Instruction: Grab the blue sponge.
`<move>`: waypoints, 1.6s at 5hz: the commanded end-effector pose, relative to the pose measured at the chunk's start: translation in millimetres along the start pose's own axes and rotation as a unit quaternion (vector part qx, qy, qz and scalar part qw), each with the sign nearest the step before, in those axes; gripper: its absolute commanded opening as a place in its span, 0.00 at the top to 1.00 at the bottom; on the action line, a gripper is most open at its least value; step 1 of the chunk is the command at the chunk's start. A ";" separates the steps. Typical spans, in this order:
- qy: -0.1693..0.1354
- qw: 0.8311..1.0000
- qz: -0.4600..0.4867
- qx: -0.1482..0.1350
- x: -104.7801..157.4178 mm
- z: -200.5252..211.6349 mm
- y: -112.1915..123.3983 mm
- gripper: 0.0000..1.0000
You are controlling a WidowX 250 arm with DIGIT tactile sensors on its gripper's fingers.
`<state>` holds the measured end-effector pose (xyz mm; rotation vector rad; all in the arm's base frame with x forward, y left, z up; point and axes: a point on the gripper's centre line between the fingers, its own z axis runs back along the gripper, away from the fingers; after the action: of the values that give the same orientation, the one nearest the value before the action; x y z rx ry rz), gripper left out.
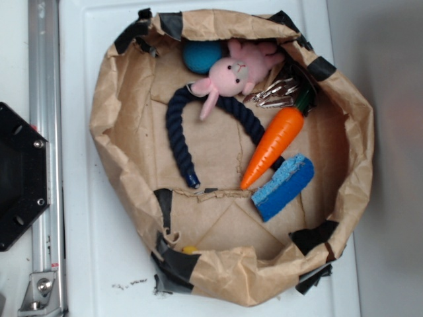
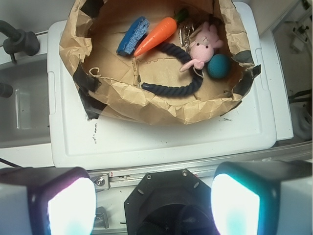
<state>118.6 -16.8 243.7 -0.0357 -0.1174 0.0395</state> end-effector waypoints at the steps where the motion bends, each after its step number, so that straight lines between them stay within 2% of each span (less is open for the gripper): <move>1: 0.000 1.000 0.000 0.000 0.0 0.0 0.0 0.00; 2: -0.030 0.999 0.035 0.005 44.5 -16.7 8.6 0.00; 3: -0.036 0.999 0.020 -0.017 84.8 -42.1 14.3 0.00; 4: -0.022 0.999 0.006 -0.035 109.5 -73.6 17.1 0.00; 5: -0.015 0.999 -0.005 -0.040 132.3 -111.4 18.0 0.00; 6: -0.032 0.997 -0.042 -0.059 151.1 -140.5 14.2 0.00; 7: -0.041 0.997 -0.057 -0.043 167.5 -157.6 6.6 0.00; 8: -0.017 0.997 -0.062 -0.039 183.2 -188.0 -8.3 0.00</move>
<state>313.8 -17.4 60.6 -0.1095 -0.0931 -0.0734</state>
